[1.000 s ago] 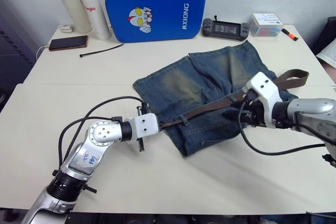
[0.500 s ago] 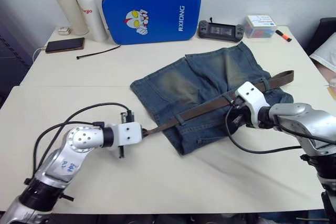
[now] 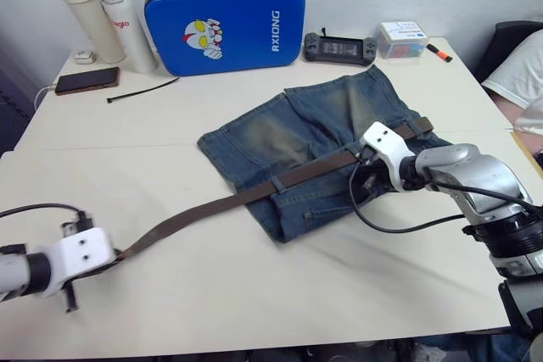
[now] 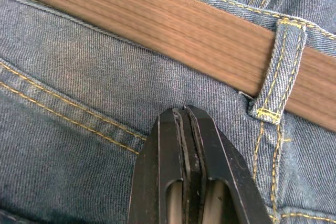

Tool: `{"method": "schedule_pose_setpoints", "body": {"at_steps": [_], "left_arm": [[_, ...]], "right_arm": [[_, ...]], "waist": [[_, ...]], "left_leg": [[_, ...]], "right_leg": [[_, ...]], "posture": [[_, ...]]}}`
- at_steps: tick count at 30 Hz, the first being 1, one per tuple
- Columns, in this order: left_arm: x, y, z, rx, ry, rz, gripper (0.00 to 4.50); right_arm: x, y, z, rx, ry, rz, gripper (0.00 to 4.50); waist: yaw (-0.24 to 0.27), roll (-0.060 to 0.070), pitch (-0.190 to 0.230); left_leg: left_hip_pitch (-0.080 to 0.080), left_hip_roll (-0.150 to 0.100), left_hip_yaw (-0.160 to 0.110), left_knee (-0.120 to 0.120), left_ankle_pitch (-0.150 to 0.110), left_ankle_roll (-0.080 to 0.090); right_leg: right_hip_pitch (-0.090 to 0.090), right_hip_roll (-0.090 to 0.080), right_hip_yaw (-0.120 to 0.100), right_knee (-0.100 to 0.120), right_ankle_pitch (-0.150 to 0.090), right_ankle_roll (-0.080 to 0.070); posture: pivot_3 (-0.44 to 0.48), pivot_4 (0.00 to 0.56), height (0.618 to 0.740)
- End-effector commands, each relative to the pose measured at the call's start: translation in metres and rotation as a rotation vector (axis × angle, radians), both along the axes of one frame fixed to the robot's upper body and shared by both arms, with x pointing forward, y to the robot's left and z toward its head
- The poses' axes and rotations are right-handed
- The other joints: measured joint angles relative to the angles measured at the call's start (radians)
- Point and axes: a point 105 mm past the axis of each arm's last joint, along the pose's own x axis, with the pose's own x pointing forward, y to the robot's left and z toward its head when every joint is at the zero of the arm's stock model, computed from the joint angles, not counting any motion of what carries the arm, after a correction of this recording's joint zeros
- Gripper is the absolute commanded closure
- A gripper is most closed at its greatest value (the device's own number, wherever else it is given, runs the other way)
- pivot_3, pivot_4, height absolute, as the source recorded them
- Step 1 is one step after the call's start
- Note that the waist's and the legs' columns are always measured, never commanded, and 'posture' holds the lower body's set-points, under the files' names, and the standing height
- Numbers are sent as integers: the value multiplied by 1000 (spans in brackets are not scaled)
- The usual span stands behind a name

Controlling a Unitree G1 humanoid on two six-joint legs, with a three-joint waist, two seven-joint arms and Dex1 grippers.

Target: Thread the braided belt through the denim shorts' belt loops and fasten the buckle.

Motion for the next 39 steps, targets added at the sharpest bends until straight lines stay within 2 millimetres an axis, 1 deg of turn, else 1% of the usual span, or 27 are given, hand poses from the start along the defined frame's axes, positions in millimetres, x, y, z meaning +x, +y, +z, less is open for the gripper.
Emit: {"method": "schedule_pose_setpoints", "body": {"at_steps": [1,5,8,11,13,14,16,19,21,22,23,24,27,28,29,30,31,33,35,36,39], "left_arm": [[-21,19,0,-21,48,137,4500],[-33,25,1,-32,58,207,4500],[-37,26,1,-41,62,240,4500],[-34,27,3,-53,45,266,4500],[-23,18,11,-153,2,277,4500],[-18,11,15,-199,-11,268,3588],[-11,0,22,-273,-25,244,2847],[-1,-16,34,-356,-39,198,1357],[7,-26,46,-421,-59,171,423],[14,-35,57,-463,-74,135,20],[19,-42,65,-489,-82,111,20],[26,-53,76,-536,-93,71,20],[38,-79,95,-636,-91,-11,20],[42,-94,102,-692,-73,-62,20],[44,-106,106,-728,-57,-99,20],[45,-121,109,-767,-27,-150,20],[46,-131,111,-789,-4,-183,20],[47,-153,112,-823,42,-259,0],[48,-176,111,-841,83,-338,0],[51,-189,107,-833,101,-377,0],[60,-217,96,-807,136,-433,0]], "right_arm": [[5,1,-11,-49,26,11,4443],[9,9,-7,-42,22,40,4443],[10,10,-5,-44,21,50,4443],[9,10,-3,-41,20,57,4443],[8,12,0,-30,19,68,4443],[6,13,2,-22,18,78,4500],[2,17,8,12,25,92,4500],[-3,19,19,42,15,126,4500],[-8,21,30,87,16,142,4500],[-12,21,40,121,13,162,4500],[-15,21,48,143,10,176,4500],[-20,20,56,161,8,191,4500],[-30,18,69,182,0,224,4500],[-34,16,74,179,-10,230,4500],[-36,14,77,176,-16,233,4500],[-37,10,81,175,-24,219,4500],[-38,7,84,175,-29,208,4500],[-43,0,85,155,-29,200,3829],[-51,-6,86,134,-16,201,3022],[-56,-11,85,119,-11,195,2509],[-66,-19,84,84,0,182,1055]], "waist": [[-1,0,0],[3,0,0],[4,0,0],[4,0,0],[6,1,0],[7,1,0],[8,0,1],[8,1,1],[9,2,2],[9,3,3],[11,4,4],[14,4,5],[28,4,5],[31,4,5],[34,4,5],[36,4,6],[36,4,6],[36,4,6],[37,3,6],[39,3,6],[41,3,6]], "left_leg": [[0,0,0,0,0,0],[0,1,0,0,-1,-1],[0,1,0,0,-1,-1],[0,1,0,-1,-1,-2],[0,1,0,-1,-1,-2],[0,1,0,-2,-1,-2],[-1,1,-2,-2,-1,-2],[-3,1,-2,-2,-1,-3],[-4,1,-2,-2,-1,-3],[-4,1,-2,-3,-1,-3],[-4,1,-2,-3,-1,-3],[-5,1,-2,-3,-1,-3],[-5,0,-3,-3,-1,-3],[-5,0,-3,-3,-1,-3],[-5,0,-4,-3,-1,-3],[-4,-1,-3,-3,-1,-3],[-5,0,-4,-3,0,-3],[-5,-1,-3,-2,0,-2],[-5,-1,-3,-3,0,-2],[-5,-1,-3,-2,0,-2],[-5,-1,-3,-2,0,-2]], "right_leg": [[0,0,0,0,0,0],[0,0,0,0,0,-1],[0,0,0,0,-1,-1],[0,0,0,0,-1,-1],[-1,0,0,0,-1,-2],[-1,0,0,0,-1,-2],[-1,0,-1,0,-1,-2],[-3,0,-2,0,-1,-2],[-4,0,-2,-1,-1,-2],[-4,0,-2,-1,-1,-2],[-4,0,-3,-1,-1,-2],[-4,0,-3,-1,-1,-2],[-4,0,-4,-1,-1,-2],[-4,0,-4,-1,-1,-2],[-3,0,-4,-1,-1,-2],[-3,0,-4,-1,-1,-2],[-3,0,-4,-1,-1,-1],[-3,0,-4,0,-1,-1],[-3,0,-4,1,0,-1],[-3,0,-4,1,0,-1],[-3,0,-4,1,0,0]], "posture": [[0,150,677],[0,150,677],[0,150,677],[0,150,677],[0,150,677],[0,150,677],[0,150,677],[0,150,677],[0,150,677],[0,150,677],[0,150,677],[0,150,677],[0,150,677],[0,150,677],[0,150,677],[0,150,677],[0,150,677],[0,150,677],[0,150,677],[0,150,677],[0,150,677]]}}
